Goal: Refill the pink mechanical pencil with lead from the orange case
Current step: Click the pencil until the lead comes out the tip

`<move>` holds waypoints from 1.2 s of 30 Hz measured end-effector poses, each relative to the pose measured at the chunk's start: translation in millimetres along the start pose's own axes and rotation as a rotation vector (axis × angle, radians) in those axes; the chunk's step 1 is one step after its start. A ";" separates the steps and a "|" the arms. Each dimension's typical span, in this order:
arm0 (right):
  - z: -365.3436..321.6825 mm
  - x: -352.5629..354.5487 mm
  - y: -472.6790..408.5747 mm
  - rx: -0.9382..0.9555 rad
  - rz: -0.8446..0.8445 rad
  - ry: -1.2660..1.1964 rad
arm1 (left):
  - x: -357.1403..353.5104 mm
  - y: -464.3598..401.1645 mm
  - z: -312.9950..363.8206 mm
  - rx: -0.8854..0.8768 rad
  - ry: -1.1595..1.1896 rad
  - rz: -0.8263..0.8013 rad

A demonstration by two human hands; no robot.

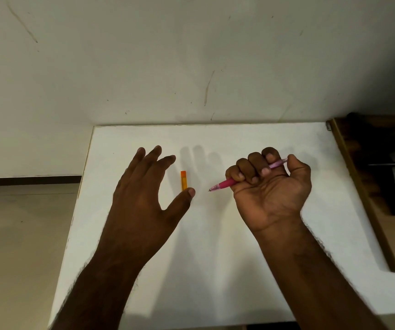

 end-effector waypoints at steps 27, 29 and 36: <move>-2.2 -1.6 -1.5 0.005 0.004 -0.029 | -1.3 0.8 -0.3 -0.005 0.014 -0.013; -1.8 -1.8 -1.4 0.001 0.000 -0.023 | -1.6 0.9 -0.4 -0.003 0.014 -0.015; -2.2 -2.1 -2.4 0.002 -0.005 0.001 | -1.7 0.9 0.1 -0.007 0.020 -0.009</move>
Point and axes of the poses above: each hand's wrist, its own y-axis away from the middle knuckle, its own x-axis out of the back of the hand, z = x × y, the point moved 2 cm from there along -y, towards the middle knuckle, and after that the axes turned 13 degrees about -y, right-handed, at the moved point
